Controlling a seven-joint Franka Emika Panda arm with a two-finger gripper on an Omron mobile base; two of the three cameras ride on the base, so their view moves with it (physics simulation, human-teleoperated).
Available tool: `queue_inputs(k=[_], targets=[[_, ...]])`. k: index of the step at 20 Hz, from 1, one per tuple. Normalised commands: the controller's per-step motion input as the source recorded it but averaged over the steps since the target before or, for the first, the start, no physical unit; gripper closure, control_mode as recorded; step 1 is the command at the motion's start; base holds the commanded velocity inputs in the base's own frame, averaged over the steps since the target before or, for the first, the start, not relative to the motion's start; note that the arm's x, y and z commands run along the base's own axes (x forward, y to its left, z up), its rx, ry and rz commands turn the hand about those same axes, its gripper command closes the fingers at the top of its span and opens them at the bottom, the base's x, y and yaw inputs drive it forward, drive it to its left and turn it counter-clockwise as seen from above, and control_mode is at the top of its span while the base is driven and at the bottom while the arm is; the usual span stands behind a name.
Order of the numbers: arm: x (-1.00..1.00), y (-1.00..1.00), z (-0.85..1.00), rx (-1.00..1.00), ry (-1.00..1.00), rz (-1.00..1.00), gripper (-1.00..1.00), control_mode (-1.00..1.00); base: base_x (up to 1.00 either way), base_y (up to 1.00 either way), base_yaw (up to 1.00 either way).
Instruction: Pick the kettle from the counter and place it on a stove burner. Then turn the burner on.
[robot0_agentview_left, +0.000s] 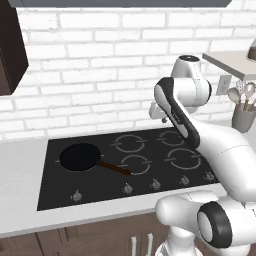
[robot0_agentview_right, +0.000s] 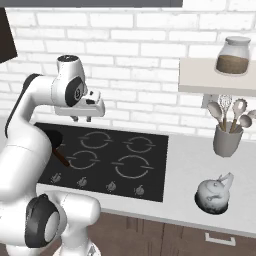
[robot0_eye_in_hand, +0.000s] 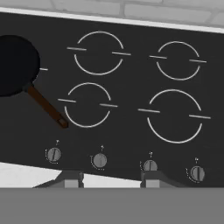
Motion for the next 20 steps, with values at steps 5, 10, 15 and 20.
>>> queue_inputs(k=[5,10,15,20], targets=[[-0.3,-0.17,-0.05,0.0,-0.04,-0.02,-1.0,-1.0,0.0,0.0,0.0],[-0.58,-0.47,-0.24,0.0,-0.1,-0.12,-1.0,-1.0,0.0,0.0,0.0],[-0.58,-0.71,-0.37,0.0,-0.18,-0.11,-1.0,-1.0,0.0,0.0,0.0],[-0.39,-0.78,-0.38,0.0,-0.2,-0.16,-1.0,-1.0,0.0,0.0,0.0]])
